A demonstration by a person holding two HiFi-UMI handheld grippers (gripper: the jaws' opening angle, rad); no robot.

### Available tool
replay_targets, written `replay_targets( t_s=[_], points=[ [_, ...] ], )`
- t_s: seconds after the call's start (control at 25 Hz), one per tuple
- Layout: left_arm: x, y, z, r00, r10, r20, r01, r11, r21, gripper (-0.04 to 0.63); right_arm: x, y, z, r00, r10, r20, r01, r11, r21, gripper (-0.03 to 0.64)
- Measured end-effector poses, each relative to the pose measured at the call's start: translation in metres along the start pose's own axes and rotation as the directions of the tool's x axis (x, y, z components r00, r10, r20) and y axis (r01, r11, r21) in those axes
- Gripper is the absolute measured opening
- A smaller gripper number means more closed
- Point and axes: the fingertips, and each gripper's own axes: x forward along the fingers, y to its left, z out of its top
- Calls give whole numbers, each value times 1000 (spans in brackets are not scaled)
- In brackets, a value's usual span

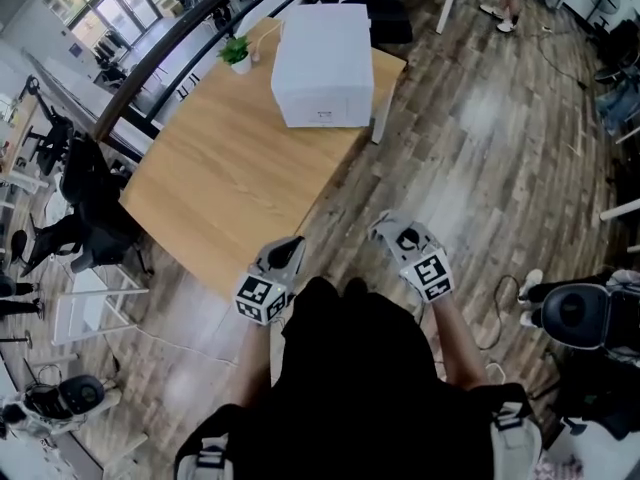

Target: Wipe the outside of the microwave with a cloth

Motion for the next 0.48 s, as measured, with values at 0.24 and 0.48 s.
replay_targets(
  t_s=[0.24,0.48],
  points=[
    [8,10,-3,999,18,-33,-19,1000,-15,0,18,-13,3,1000,17,10,-18,999,27,15],
    [33,39,6,999,15,-32,-16,1000,-14,0,47,-21,11,999,43,17,-43,999,-1,15]
  ],
)
